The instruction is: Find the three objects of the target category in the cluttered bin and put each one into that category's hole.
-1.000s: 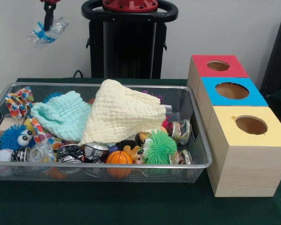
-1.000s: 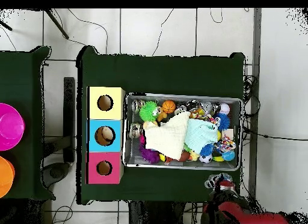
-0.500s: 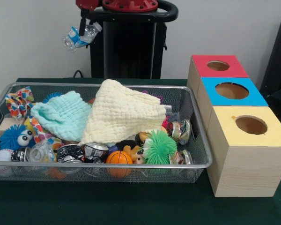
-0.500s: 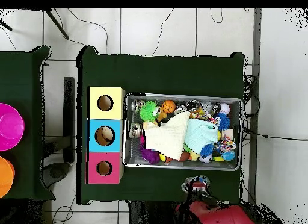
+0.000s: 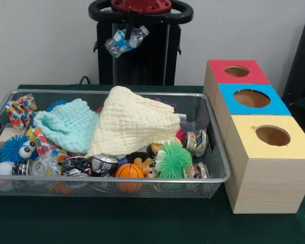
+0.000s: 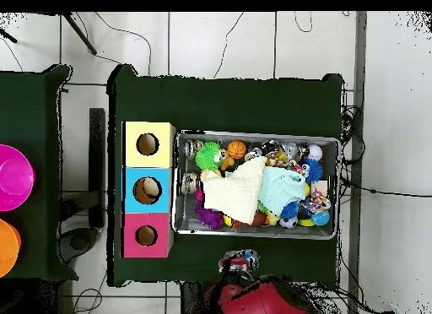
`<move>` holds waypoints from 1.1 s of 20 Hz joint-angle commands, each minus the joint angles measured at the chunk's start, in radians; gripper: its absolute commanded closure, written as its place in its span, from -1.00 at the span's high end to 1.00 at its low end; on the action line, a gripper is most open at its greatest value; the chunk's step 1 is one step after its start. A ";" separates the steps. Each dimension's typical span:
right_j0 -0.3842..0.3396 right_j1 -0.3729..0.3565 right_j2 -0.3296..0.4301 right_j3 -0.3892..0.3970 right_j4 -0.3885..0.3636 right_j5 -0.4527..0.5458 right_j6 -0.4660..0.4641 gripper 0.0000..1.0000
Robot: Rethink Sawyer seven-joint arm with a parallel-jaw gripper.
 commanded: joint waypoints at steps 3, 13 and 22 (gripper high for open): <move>0.147 0.109 -0.085 -0.148 0.122 0.079 0.397 -1.00; 0.366 0.328 -0.175 -0.437 0.183 0.120 0.557 -1.00; 0.536 0.404 -0.271 -0.553 0.304 0.164 0.671 -1.00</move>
